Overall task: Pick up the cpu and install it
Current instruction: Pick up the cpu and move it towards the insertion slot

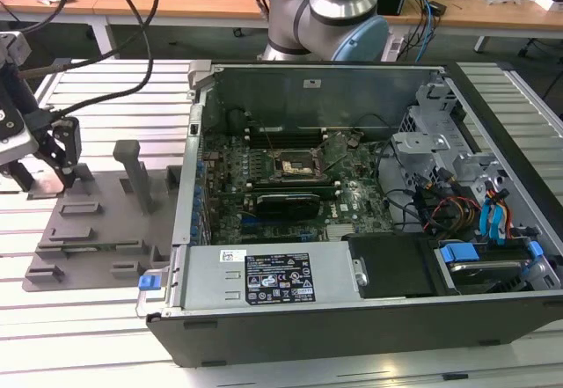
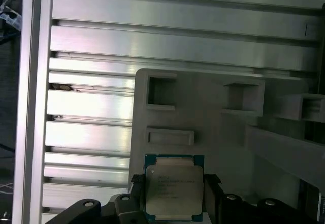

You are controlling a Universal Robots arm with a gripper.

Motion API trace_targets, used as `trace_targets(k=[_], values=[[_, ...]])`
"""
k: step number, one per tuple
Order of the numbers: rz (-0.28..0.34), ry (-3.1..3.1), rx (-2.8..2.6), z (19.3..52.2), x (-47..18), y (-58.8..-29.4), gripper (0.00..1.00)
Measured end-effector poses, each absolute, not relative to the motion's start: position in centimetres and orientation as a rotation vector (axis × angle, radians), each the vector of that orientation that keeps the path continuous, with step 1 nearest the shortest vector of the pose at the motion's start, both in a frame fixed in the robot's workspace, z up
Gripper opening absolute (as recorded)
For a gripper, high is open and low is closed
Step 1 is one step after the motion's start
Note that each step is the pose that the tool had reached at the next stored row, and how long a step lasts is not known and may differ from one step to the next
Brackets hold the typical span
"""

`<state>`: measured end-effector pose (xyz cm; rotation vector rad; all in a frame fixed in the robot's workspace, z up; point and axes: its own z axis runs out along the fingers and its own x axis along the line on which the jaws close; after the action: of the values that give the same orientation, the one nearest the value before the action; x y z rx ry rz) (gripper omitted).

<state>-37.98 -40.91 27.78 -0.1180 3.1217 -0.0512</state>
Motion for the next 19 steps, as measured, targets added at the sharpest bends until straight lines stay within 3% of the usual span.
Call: trace_targets(k=[19], values=[[-0.052, 3.122, -0.118, 31.7, -38.0, -40.9, 0.55]])
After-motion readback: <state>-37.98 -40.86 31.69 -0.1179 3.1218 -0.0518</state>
